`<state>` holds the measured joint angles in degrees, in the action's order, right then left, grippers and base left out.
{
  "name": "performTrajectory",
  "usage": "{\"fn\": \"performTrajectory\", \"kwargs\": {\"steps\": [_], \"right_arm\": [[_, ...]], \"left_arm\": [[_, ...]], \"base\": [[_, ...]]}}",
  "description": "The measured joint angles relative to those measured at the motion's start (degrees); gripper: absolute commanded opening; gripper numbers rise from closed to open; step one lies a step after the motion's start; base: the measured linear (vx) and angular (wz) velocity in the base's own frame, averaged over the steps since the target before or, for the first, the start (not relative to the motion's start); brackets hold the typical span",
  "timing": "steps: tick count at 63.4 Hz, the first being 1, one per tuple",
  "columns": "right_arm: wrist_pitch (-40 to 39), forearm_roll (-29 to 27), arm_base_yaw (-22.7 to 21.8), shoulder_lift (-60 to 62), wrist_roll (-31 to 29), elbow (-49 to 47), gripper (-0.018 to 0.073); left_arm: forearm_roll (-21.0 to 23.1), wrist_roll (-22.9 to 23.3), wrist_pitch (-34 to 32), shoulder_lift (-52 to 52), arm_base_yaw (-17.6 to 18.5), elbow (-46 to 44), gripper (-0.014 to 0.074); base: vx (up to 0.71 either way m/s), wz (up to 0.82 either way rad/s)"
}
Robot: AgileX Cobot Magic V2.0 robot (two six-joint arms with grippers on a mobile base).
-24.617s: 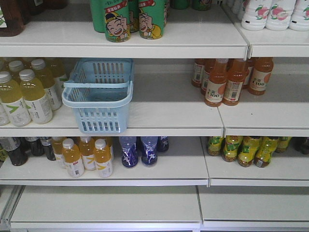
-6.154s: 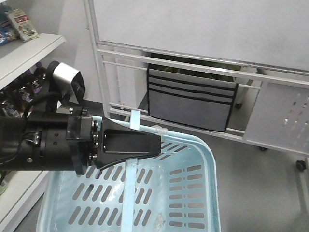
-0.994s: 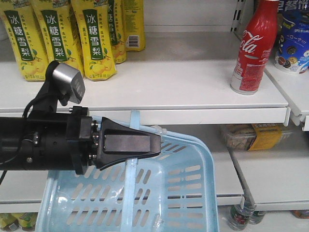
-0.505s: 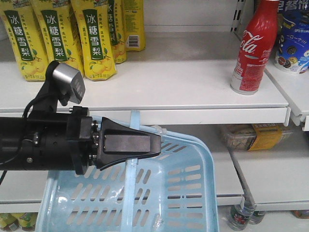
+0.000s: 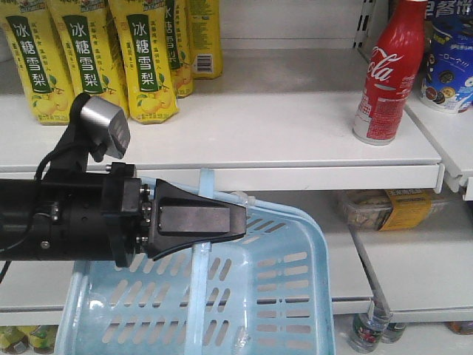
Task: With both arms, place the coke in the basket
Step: 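Reach the open right gripper toward the red Coca-Cola bottle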
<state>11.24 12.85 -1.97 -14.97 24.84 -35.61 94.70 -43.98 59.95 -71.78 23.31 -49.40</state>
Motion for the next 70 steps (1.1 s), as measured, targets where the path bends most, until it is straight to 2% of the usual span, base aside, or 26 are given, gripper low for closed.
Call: {"fn": "performTrajectory", "kwargs": {"steps": [12, 18, 23, 29, 36, 44, 51, 70], "right_arm": [[0.7, -5.1, 0.0, -8.2, -8.6, -3.5, 0.0518], [2.4, -8.2, 0.0, -12.2, -13.9, -5.1, 0.0578], [5.2, -11.6, 0.0, -15.7, -19.1, -7.2, 0.0589], [9.2, -17.9, 0.2, -20.1, -28.2, -10.7, 0.0589], [12.4, -26.2, 2.6, -24.4, -40.2, -14.3, 0.0589], [13.1, -35.4, 5.5, -28.5, -50.1, -16.9, 0.0589], [10.7, -41.2, 6.0, -31.4, -54.9, -17.9, 0.0589], [9.0, -51.8, 6.0, -42.1, -66.3, -24.7, 0.0589]], "left_arm": [[0.0, 0.0, 0.0, 0.0, 0.0, 0.0, -0.0006], [0.0, 0.0, 0.0, 0.0, 0.0, 0.0, -0.0006], [0.0, 0.0, 0.0, 0.0, 0.0, 0.0, -0.0006], [0.0, 0.0, 0.0, 0.0, 0.0, 0.0, -0.0006], [0.0, 0.0, 0.0, 0.0, 0.0, 0.0, -0.0006], [0.0, 0.0, 0.0, 0.0, 0.0, 0.0, -0.0006], [0.0, 0.0, 0.0, 0.0, 0.0, 0.0, -0.0006], [0.0, 0.0, 0.0, 0.0, 0.0, 0.0, -0.0006]], "base": [[0.00, 0.00], [0.00, 0.00], [0.00, 0.00], [0.00, 0.00], [0.00, 0.00], [0.00, 0.00], [0.00, 0.00], [0.00, 0.00]]}}
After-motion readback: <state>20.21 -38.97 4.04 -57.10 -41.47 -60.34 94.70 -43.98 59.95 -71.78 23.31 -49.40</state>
